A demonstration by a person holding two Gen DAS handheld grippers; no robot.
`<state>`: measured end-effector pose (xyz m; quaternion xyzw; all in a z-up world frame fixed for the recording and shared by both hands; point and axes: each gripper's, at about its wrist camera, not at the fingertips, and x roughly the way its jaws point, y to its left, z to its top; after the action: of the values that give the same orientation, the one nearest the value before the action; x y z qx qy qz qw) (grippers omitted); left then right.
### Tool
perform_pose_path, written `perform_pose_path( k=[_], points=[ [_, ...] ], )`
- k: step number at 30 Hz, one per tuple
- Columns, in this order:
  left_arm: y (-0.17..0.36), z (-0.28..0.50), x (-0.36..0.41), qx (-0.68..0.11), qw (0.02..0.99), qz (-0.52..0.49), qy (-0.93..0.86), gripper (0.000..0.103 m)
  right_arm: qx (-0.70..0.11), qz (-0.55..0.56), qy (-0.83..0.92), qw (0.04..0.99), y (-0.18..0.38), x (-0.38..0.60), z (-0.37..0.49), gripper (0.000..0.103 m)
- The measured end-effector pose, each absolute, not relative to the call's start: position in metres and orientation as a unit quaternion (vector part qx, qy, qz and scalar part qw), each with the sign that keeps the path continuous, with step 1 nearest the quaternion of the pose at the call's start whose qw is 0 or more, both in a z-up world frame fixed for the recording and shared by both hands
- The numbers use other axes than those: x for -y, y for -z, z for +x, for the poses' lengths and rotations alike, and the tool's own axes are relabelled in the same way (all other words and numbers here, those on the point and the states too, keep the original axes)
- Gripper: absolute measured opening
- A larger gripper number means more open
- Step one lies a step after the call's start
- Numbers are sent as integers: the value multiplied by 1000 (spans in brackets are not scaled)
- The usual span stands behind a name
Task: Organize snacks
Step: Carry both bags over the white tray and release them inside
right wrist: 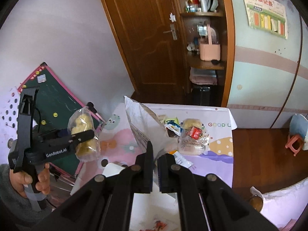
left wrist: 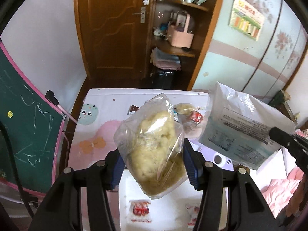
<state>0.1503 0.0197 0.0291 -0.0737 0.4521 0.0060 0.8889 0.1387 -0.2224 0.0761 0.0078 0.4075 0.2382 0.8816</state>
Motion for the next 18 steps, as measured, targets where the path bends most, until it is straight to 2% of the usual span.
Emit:
perform_pose_path(
  k=[9,18],
  points=[
    [-40,92,3,-437,898,-54,4,53,-405,18,-238,883,-86,231,82,3],
    [-13,58,19,-463,886,-29,4,54,-432,22,-239,869,-65,230,45,3]
  ],
)
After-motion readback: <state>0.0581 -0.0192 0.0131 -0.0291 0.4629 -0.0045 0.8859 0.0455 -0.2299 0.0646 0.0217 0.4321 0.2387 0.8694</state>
